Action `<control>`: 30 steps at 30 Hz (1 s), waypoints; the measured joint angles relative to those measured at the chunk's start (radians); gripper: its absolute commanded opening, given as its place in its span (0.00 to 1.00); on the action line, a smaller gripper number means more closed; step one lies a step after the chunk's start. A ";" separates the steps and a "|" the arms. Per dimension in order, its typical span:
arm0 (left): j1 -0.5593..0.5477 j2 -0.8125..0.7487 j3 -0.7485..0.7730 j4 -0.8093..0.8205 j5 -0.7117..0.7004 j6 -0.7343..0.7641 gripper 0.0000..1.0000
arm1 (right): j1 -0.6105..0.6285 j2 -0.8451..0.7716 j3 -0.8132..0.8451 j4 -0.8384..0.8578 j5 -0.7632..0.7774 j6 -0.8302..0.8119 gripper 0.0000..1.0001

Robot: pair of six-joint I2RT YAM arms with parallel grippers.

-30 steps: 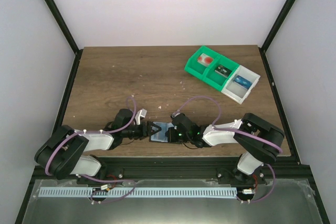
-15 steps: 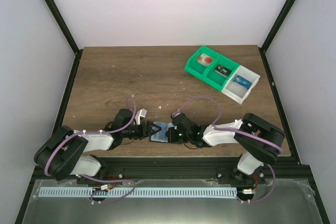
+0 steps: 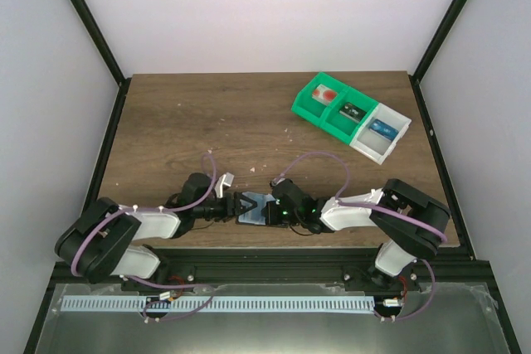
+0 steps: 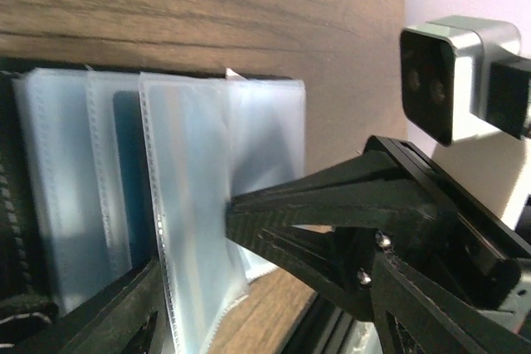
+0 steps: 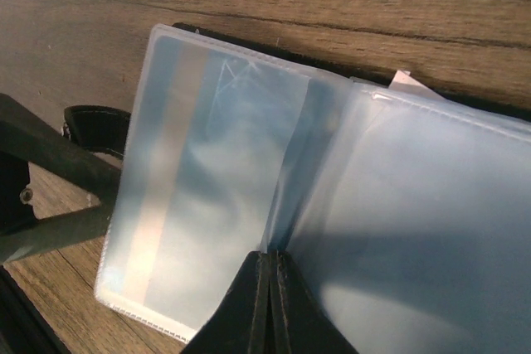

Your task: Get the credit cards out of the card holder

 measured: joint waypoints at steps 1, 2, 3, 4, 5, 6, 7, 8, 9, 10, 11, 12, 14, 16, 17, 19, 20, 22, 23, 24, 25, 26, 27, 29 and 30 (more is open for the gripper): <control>-0.005 -0.004 0.000 0.000 0.006 -0.007 0.68 | 0.000 0.000 0.000 0.000 0.000 0.000 0.02; -0.008 -0.010 0.000 0.000 0.010 -0.014 0.68 | 0.000 0.000 0.000 0.000 0.000 0.000 0.03; -0.011 -0.019 -0.001 0.001 0.014 -0.022 0.68 | 0.000 0.000 0.000 0.000 0.000 -0.001 0.04; -0.013 -0.027 -0.001 0.001 0.017 -0.027 0.68 | 0.000 0.000 0.000 0.000 0.000 -0.001 0.05; -0.015 -0.037 -0.001 0.002 0.018 -0.032 0.68 | 0.000 0.000 0.000 0.000 0.000 0.000 0.06; -0.017 -0.048 -0.001 0.002 0.018 -0.040 0.68 | 0.000 0.000 0.000 0.001 -0.001 -0.001 0.08; -0.020 -0.060 -0.001 0.002 0.018 -0.046 0.68 | 0.000 -0.001 0.000 0.001 -0.002 -0.001 0.10; -0.023 -0.074 -0.001 0.002 0.018 -0.050 0.69 | 0.000 -0.001 0.000 0.002 -0.003 -0.001 0.13; -0.027 -0.087 -0.001 0.002 0.017 -0.052 0.69 | 0.000 -0.002 -0.001 0.005 -0.007 -0.002 0.15; -0.029 -0.094 -0.001 0.002 0.017 -0.054 0.69 | 0.000 -0.003 -0.002 0.007 -0.008 -0.002 0.17; -0.032 -0.101 -0.001 0.002 0.017 -0.056 0.69 | 0.000 -0.008 -0.006 0.010 -0.012 -0.005 0.19; -0.033 -0.104 -0.001 0.002 0.017 -0.058 0.69 | 0.000 -0.013 -0.010 0.010 -0.015 -0.006 0.20; -0.034 -0.104 -0.001 0.002 0.017 -0.063 0.69 | 0.001 -0.029 -0.021 0.009 -0.019 -0.016 0.22; -0.035 -0.100 -0.001 0.006 0.017 -0.071 0.69 | 0.001 -0.045 -0.028 0.003 -0.022 -0.021 0.24; -0.037 -0.095 -0.001 0.013 0.017 -0.074 0.69 | 0.001 -0.056 -0.033 -0.001 -0.023 -0.024 0.26; -0.044 -0.079 -0.001 0.029 0.017 -0.081 0.69 | 0.001 -0.075 -0.039 -0.010 -0.022 -0.027 0.29; -0.050 -0.071 -0.001 0.037 0.017 -0.084 0.69 | 0.001 -0.088 -0.043 -0.014 -0.021 -0.028 0.30; -0.064 -0.058 0.002 0.044 0.016 -0.089 0.69 | 0.001 -0.111 -0.047 -0.025 -0.016 -0.030 0.35; -0.073 -0.050 0.007 0.043 0.015 -0.092 0.68 | 0.001 -0.124 -0.051 -0.031 -0.013 -0.031 0.37; -0.082 -0.040 0.015 0.043 0.015 -0.095 0.69 | 0.001 -0.146 -0.057 -0.040 -0.010 -0.035 0.38; -0.088 -0.030 0.023 0.043 0.014 -0.097 0.69 | 0.001 -0.171 -0.066 -0.048 -0.007 -0.037 0.39; -0.093 -0.019 0.033 0.044 0.014 -0.100 0.69 | 0.001 -0.198 -0.074 -0.062 -0.004 -0.038 0.40; -0.099 -0.008 0.043 0.048 0.014 -0.103 0.69 | 0.001 -0.236 -0.086 -0.077 0.002 -0.039 0.41; -0.109 0.011 0.062 0.052 0.013 -0.109 0.69 | 0.001 -0.324 -0.103 -0.125 0.020 -0.039 0.42; -0.117 0.019 0.073 0.053 0.013 -0.112 0.69 | 0.001 -0.368 -0.109 -0.146 0.030 -0.037 0.43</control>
